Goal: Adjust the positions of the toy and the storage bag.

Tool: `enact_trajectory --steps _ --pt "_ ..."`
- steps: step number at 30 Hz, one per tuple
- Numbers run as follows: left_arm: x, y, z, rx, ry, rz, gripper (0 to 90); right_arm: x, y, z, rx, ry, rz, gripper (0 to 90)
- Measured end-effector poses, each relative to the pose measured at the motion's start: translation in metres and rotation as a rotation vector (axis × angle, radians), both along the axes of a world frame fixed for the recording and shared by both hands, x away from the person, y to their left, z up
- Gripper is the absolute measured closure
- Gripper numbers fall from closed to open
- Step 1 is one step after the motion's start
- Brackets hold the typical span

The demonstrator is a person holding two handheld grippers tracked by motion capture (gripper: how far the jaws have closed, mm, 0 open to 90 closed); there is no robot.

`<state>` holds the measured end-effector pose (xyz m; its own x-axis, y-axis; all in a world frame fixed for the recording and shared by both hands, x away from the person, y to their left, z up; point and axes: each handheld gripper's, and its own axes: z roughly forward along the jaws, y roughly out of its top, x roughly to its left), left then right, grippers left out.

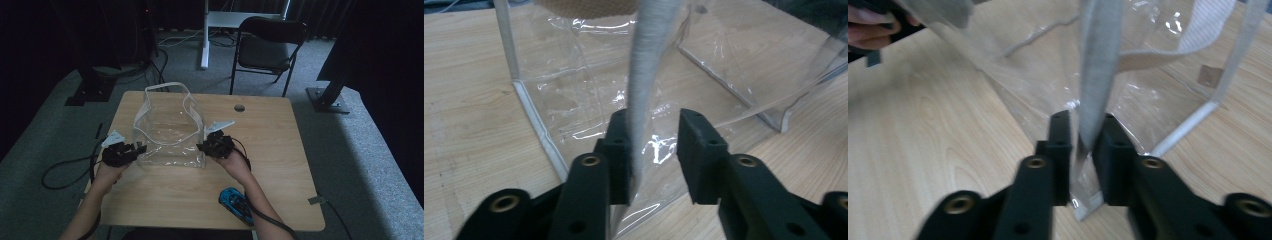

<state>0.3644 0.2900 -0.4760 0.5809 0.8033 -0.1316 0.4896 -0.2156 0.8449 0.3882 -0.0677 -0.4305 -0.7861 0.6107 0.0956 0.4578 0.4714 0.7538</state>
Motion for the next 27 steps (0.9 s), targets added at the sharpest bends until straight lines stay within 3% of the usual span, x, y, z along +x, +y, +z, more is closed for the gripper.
enact_trajectory --steps 3,9,27 --pt "0.000 -0.001 -0.001 -0.008 0.001 0.009 79.8 -0.002 -0.002 0.000 -0.001 -0.003 -0.003 84.8" --pt "-0.003 -0.011 -0.001 0.003 -0.004 -0.006 84.9 -0.006 -0.009 -0.001 -0.001 -0.009 -0.011 85.6" --pt "-0.006 -0.052 -0.001 0.002 0.005 -0.114 86.3 -0.030 -0.056 0.000 -0.002 -0.006 -0.047 85.6"
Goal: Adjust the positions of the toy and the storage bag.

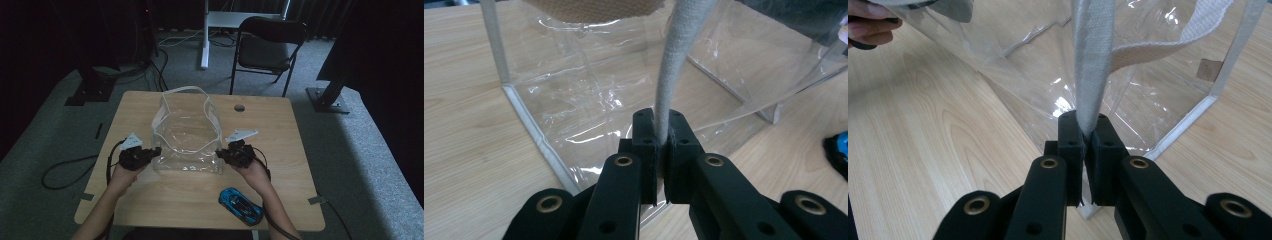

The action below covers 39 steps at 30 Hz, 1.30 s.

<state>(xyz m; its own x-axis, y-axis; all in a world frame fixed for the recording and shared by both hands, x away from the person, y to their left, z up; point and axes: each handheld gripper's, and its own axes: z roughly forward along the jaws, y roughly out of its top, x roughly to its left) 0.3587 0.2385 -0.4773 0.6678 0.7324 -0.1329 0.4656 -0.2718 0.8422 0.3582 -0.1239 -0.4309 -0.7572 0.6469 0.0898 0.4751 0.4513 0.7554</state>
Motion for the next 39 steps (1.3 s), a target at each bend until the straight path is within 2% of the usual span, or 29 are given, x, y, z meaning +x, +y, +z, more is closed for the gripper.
enact_trajectory --steps 9,13,26,39 --pt "-0.003 -0.023 0.001 0.001 0.006 -0.060 86.4 -0.016 -0.025 0.000 -0.008 -0.014 -0.034 85.6" --pt "-0.003 -0.033 -0.001 -0.017 0.010 -0.085 86.4 -0.021 -0.038 -0.001 0.006 -0.007 -0.055 85.6" --pt "-0.005 -0.068 0.002 0.003 0.009 -0.154 86.5 -0.041 -0.074 -0.002 0.025 -0.001 -0.110 85.5" --pt "-0.009 -0.095 0.001 0.001 0.012 -0.205 86.5 -0.051 -0.102 -0.003 0.023 -0.007 -0.167 85.5"
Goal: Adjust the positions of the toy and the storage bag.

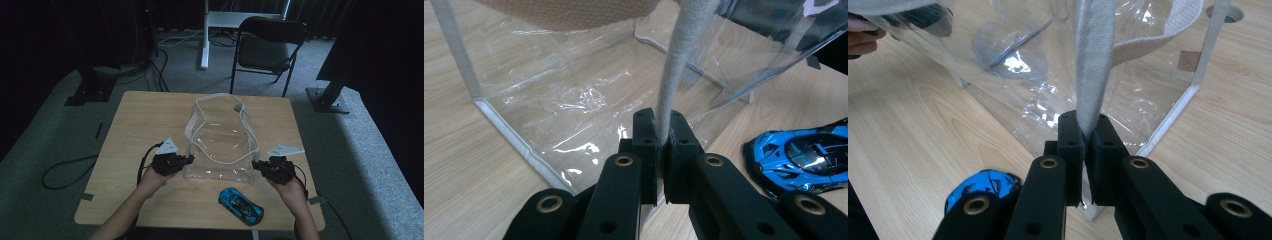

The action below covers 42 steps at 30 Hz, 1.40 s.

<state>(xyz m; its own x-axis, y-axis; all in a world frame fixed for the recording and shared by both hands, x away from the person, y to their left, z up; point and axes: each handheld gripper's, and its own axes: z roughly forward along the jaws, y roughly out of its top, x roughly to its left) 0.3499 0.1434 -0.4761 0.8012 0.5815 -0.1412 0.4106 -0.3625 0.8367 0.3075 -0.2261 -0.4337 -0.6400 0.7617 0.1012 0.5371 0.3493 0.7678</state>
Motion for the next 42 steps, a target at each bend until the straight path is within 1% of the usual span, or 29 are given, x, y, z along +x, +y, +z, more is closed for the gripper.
enact_trajectory --steps 3,12,14,18,20,27,29,33,35,36,37,39,41,42 --pt "-0.001 -0.005 -0.001 -0.003 0.001 -0.007 86.5 -0.002 -0.005 0.000 -0.001 0.000 -0.011 85.4" --pt "-0.005 -0.019 -0.001 -0.005 0.000 -0.025 86.5 -0.007 -0.023 -0.001 0.017 0.007 -0.031 84.9" --pt "-0.005 -0.022 -0.001 -0.010 0.008 -0.030 86.5 -0.008 -0.026 -0.001 0.019 0.008 -0.037 84.8" --pt "-0.007 -0.027 -0.001 -0.002 0.006 -0.043 86.5 -0.010 -0.031 0.000 0.016 0.009 -0.051 84.8" --pt "-0.007 -0.029 -0.001 -0.002 0.006 -0.047 86.5 -0.012 -0.034 0.000 0.012 0.010 -0.052 84.8" --pt "-0.006 -0.036 0.000 -0.008 0.016 -0.062 86.5 -0.018 -0.046 0.001 0.029 0.006 -0.073 84.9" --pt "-0.006 -0.037 -0.001 -0.012 0.025 -0.070 86.4 -0.019 -0.050 0.001 0.033 0.009 -0.080 84.9" --pt "-0.006 -0.039 0.000 -0.005 0.029 -0.077 86.3 -0.021 -0.052 0.001 0.036 0.008 -0.081 84.8" --pt "-0.005 -0.039 0.000 -0.010 0.039 -0.077 86.0 -0.020 -0.051 0.001 0.039 0.009 -0.074 80.8" --pt "-0.004 -0.038 0.000 -0.018 0.054 -0.083 84.7 -0.020 -0.051 0.001 0.044 0.011 -0.069 77.9" --pt "-0.003 -0.037 0.000 -0.026 0.063 -0.095 81.1 -0.020 -0.051 0.000 0.047 0.014 -0.065 73.9" --pt "-0.003 -0.038 0.000 -0.001 0.052 -0.079 73.1 -0.020 -0.049 -0.002 0.051 0.021 -0.044 64.3" --pt "-0.002 -0.037 0.001 -0.022 0.057 -0.083 62.7 -0.020 -0.045 -0.007 0.044 0.031 -0.016 51.7" --pt "-0.002 -0.037 0.002 -0.019 0.056 -0.080 59.4 -0.019 -0.044 -0.008 0.047 0.034 -0.015 47.4"
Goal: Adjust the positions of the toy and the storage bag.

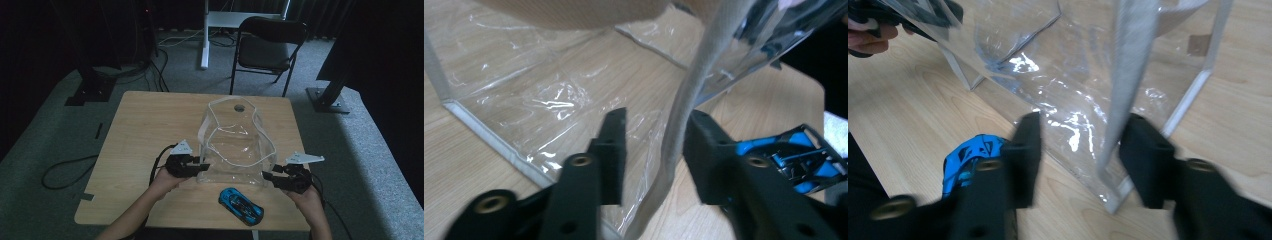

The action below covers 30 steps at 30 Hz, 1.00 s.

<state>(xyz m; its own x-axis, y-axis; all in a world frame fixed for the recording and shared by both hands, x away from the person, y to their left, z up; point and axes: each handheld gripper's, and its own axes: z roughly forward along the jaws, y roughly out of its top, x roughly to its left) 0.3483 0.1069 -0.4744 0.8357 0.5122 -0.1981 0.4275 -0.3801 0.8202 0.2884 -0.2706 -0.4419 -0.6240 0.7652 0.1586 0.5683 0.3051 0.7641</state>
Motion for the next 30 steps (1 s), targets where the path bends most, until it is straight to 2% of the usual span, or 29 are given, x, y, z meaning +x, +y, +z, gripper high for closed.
enact_trajectory --steps 3,4,5,6,7,8,10,13,14,15,17,19,22,25,28,30 --pt "0.000 -0.001 0.002 0.014 0.009 -0.005 40.1 0.001 0.001 -0.003 0.045 0.013 -0.006 36.4" --pt "0.000 -0.001 0.002 0.013 0.015 -0.007 36.3 0.001 0.001 -0.004 0.060 0.012 -0.008 36.0" --pt "0.001 -0.002 0.003 0.019 0.023 -0.006 29.5 0.001 0.001 -0.003 0.074 0.012 -0.006 32.0" --pt "0.000 -0.003 0.003 0.033 0.012 0.008 26.7 0.001 0.001 -0.003 0.079 0.005 -0.004 27.9" --pt "0.000 -0.004 0.004 0.054 0.005 0.015 25.9 0.000 0.002 -0.003 0.077 0.001 -0.005 26.6" --pt "0.000 -0.004 0.004 0.058 0.007 0.002 19.8 0.000 0.003 -0.002 0.071 -0.008 0.000 21.5" --pt "-0.001 -0.005 0.005 0.061 0.000 0.000 17.4 -0.001 0.005 -0.002 0.041 -0.017 0.015 13.5" --pt "-0.002 -0.007 0.005 0.070 -0.018 -0.016 9.9 0.000 0.009 -0.004 0.016 -0.027 0.016 13.0" --pt "-0.003 -0.007 0.006 0.070 -0.024 -0.016 9.8 0.000 0.010 -0.004 0.016 -0.032 0.015 12.5" --pt "-0.003 -0.007 0.006 0.062 -0.023 -0.022 9.1 0.000 0.010 -0.004 0.025 -0.039 0.011 12.5" --pt "-0.002 -0.008 0.006 0.066 -0.015 -0.042 0.1 0.000 0.008 -0.005 0.078 -0.044 0.020 13.2" --pt "-0.002 -0.006 0.007 0.062 -0.015 -0.037 0.2 -0.002 0.008 -0.005 0.080 -0.062 0.011 13.2" --pt "-0.002 -0.003 0.008 0.048 -0.028 -0.003 0.2 -0.003 0.007 -0.006 0.104 -0.050 0.010 13.2" --pt "-0.002 0.001 0.010 0.058 -0.045 0.011 0.2 -0.007 0.007 -0.007 0.114 -0.053 0.011 13.2" --pt "-0.004 0.004 0.012 0.069 -0.051 0.015 0.2 -0.014 0.010 -0.007 0.094 -0.060 0.015 13.2" --pt "-0.005 0.007 0.012 0.066 -0.059 0.027 0.3 -0.019 0.012 -0.008 0.071 -0.082 0.005 13.2"
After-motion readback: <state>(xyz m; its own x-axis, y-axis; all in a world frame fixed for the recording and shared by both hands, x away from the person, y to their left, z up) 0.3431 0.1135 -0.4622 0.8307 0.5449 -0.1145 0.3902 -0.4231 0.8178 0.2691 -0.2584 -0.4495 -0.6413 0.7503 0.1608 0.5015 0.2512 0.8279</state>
